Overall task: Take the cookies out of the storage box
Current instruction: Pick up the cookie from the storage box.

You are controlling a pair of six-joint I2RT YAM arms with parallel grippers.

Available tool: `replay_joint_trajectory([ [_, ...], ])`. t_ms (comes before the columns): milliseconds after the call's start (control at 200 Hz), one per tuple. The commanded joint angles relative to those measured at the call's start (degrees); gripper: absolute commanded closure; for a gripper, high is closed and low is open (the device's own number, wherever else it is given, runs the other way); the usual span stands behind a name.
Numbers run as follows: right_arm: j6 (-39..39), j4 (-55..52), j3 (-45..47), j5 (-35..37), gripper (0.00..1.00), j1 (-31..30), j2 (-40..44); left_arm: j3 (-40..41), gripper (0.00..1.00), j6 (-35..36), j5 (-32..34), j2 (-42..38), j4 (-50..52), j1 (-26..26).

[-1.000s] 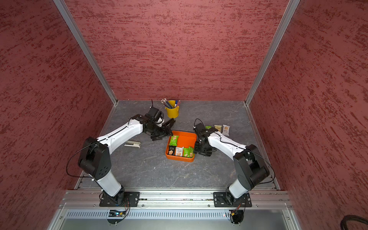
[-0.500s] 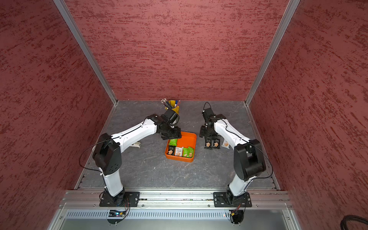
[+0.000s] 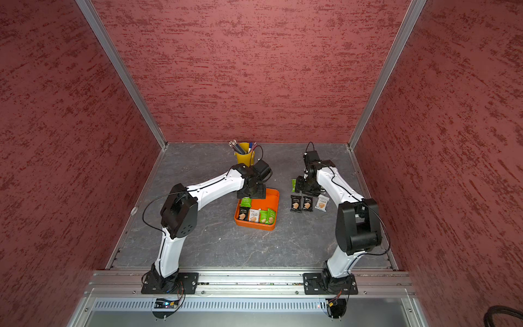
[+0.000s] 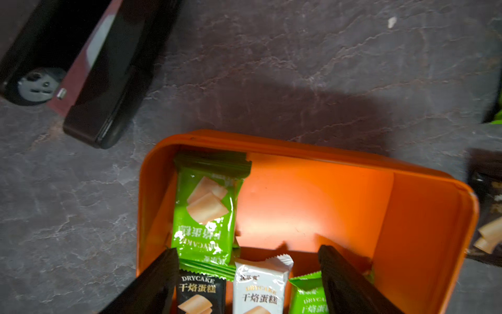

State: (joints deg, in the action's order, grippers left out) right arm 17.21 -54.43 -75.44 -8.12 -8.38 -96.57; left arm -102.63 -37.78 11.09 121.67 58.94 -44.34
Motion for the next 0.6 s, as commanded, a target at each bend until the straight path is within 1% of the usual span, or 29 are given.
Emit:
replay_joint_trajectory([
  [0, -2.15, -1.53, -0.21, -1.02, 0.4, 1.17, 0.8, -1.8, 0.14, -0.36, 2.95, 1.81, 1.84, 0.04],
  [135, -2.71, -2.03, -0.02, -1.01, 0.41, 1.93, 0.86, -3.01, 0.13, -0.29, 1.6, 3.81, 2.14, 0.13],
  [411, -2.47, -2.25, 0.44, -0.77, 0.41, 2.45, 1.12, -1.84, 0.13, 0.1, -1.37, 4.72, 0.84, 0.22],
  [596, -1.93, -2.12, 0.2, -0.65, 0.41, 2.41, 1.03, 0.69, 0.13, -0.47, -6.03, 3.22, -1.33, 0.06],
])
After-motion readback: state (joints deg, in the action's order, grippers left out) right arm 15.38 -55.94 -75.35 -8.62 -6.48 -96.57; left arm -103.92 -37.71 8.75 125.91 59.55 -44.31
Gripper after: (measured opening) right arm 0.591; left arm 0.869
